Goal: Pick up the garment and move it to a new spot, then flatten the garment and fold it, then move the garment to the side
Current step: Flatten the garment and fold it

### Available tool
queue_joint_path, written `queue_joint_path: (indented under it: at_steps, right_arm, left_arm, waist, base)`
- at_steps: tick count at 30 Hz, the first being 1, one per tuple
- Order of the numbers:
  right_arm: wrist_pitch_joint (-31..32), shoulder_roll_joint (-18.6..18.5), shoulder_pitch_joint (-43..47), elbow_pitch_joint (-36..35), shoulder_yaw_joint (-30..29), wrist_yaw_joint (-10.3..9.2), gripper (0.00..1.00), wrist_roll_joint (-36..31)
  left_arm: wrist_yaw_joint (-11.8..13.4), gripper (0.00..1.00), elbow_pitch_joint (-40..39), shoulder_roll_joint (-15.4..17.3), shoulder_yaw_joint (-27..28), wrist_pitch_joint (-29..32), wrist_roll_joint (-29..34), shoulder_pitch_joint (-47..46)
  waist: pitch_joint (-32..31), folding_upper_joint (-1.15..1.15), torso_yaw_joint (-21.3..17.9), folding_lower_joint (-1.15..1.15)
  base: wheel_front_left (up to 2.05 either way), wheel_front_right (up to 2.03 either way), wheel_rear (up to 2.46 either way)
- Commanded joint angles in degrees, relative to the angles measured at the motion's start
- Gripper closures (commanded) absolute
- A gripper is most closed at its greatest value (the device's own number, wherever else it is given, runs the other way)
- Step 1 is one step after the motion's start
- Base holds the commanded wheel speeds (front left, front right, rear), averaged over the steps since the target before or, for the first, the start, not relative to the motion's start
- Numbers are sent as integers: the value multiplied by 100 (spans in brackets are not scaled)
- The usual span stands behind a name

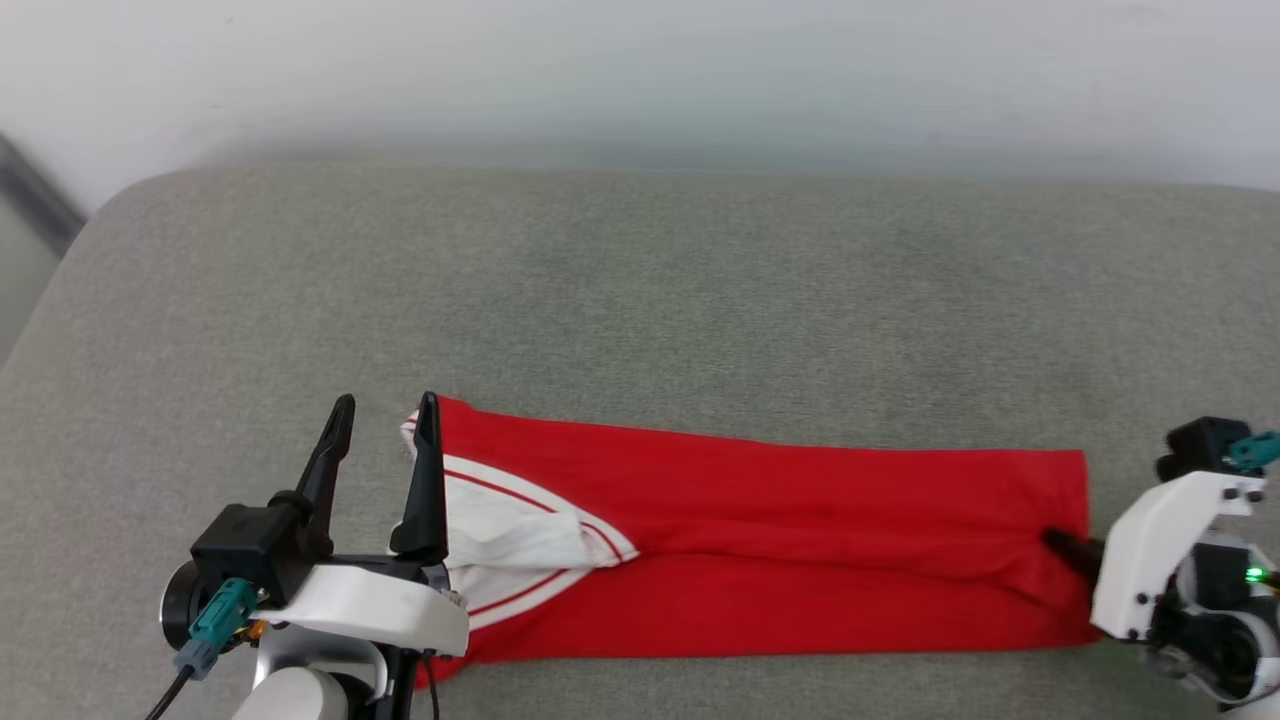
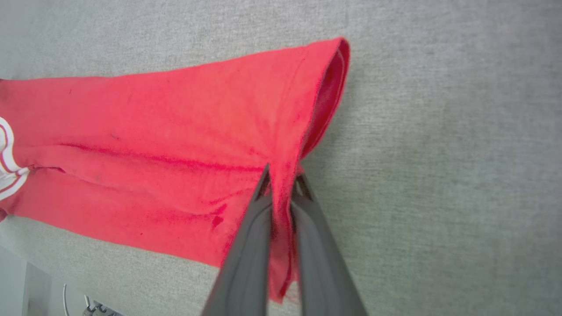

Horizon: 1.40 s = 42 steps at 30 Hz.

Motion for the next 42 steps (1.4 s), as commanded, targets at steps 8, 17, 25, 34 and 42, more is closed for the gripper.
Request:
queue_joint_path:
  at_steps: [8, 17, 25, 34, 42]
  right_arm:
    - [166, -264, 251, -193, -1325, -5, 100, -312]
    - [732, 522, 178, -346, -2439, -5, 100, 633]
    - [1820, 1223, 60, -201, -2471, -5, 100, 2511]
    - [1318, 1233, -157, 458, -594, -5, 100, 4866]
    - [351, 1232, -390, 760, 1167, -4, 100, 5242]
  left_arm:
    - [59, 0, -49, 45, 0, 0, -13, 127]
    - [51, 0, -11, 44, -27, -5, -39, 132]
    - [33, 0, -23, 65, -85, 74, -33, 94]
    - [-12, 0, 20, 16, -199, 129, 5, -115]
    - [-50, 0, 131, -70, -278, 103, -28, -195]
  waist:
    - [-125, 0, -286, 0]
    - [-165, 0, -346, 0]
    - [-207, 0, -183, 0]
    - [-113, 0, 164, 0]
    - [-40, 0, 449, 0]
  base:
    - [0, 0, 0]
    - [0, 0, 0]
    - [0, 0, 0]
    - [0, 0, 0]
    - [0, 0, 0]
